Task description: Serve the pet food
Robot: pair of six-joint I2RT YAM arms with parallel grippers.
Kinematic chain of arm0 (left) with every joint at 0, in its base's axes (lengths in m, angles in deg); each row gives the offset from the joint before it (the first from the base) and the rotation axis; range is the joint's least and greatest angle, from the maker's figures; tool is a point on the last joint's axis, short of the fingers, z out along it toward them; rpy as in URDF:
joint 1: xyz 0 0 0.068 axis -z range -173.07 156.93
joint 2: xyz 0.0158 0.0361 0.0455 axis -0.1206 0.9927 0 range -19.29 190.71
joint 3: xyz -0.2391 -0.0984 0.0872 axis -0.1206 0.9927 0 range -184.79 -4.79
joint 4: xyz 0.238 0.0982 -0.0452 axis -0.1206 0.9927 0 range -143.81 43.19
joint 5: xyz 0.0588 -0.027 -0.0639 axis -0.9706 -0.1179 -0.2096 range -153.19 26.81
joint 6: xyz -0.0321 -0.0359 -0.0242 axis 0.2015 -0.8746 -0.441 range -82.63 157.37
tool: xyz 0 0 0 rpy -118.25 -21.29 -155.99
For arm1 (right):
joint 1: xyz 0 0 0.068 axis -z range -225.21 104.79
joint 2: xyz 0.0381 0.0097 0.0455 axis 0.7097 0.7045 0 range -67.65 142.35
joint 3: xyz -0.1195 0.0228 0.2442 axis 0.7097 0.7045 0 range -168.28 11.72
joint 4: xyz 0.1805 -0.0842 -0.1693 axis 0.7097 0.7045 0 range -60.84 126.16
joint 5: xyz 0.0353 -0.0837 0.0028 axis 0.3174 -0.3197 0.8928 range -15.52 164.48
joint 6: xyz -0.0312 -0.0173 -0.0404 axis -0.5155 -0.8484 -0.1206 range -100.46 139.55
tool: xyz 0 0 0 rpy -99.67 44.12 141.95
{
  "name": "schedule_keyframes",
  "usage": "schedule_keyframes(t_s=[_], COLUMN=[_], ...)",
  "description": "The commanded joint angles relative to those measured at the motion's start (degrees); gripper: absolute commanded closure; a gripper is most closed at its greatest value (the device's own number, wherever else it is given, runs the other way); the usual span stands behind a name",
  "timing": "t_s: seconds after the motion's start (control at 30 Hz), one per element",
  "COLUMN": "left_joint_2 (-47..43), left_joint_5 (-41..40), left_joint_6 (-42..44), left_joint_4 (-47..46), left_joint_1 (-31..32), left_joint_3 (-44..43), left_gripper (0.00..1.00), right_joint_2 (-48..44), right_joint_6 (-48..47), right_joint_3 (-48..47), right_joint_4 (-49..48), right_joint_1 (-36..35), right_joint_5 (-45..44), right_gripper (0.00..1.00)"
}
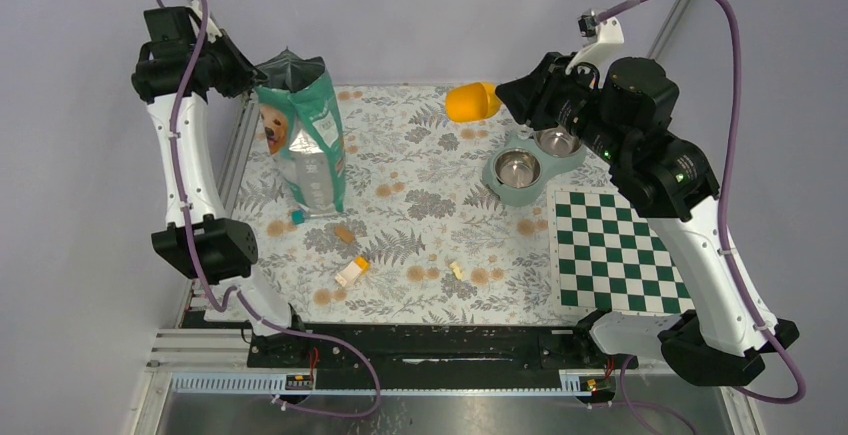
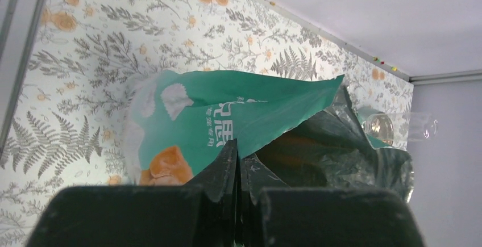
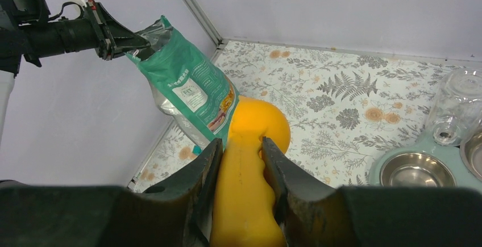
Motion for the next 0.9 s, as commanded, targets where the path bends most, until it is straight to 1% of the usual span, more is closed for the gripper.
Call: schedule_keyframes(t_s=[0.0,0.1,0.17,0.33,0.4,0.43,0.5,0.63,0.77,0.87], left_joint_2=[-2.5,-3.3,-4.4,-7.9,-8.9,-9.2,-9.7,-9.4,-8.3,-7.4], left_joint_5=[9.9,14.1,13.6,6.5,1.9,-1.1,-4.2,-5.9,-8.8,-10.4], left_joint_6=[-2.7,-4.6,-3.7,-2.1,-0.6,0.3,0.9,1.7,4.1,5.4], left_joint_4=[-18.8,-21.2,-21.5,-21.2,-20.0,-19.4,-19.0,-18.1,-15.2,-13.1], left_joint_1=[-1.3,-0.4,1.6,10.4,14.0,16.9,20.5,25.7,30.9,34.0], left_joint_3=[-9.7,-6.1,-2.7,7.1,9.3,10.2,11.4,11.8,11.1,10.0], left_gripper=[1.0,1.0,1.0,1.0,1.0,1.0,1.0,1.0,1.0,1.0], right_joint_2=[-0.2,-0.1,0.2,2.6,3.0,3.3,4.1,4.4,3.5,1.8], right_joint_6=[1.2,1.6,1.7,3.0,4.1,4.5,5.5,9.9,21.1,26.7], right_joint_3=[0.0,0.5,0.7,2.3,4.2,5.8,7.4,11.9,17.0,20.0], right_joint_4=[-5.1,-5.2,-5.2,-6.0,-7.9,-9.0,-10.7,-16.4,-20.1,-23.1], right_joint_1=[0.2,0.2,0.2,0.2,0.2,0.2,0.3,1.2,2.1,2.3], right_joint_5=[-0.9,-1.0,-0.9,0.9,2.9,3.8,5.8,10.0,10.6,12.7], right_gripper=[1.0,1.0,1.0,1.0,1.0,1.0,1.0,1.0,1.0,1.0])
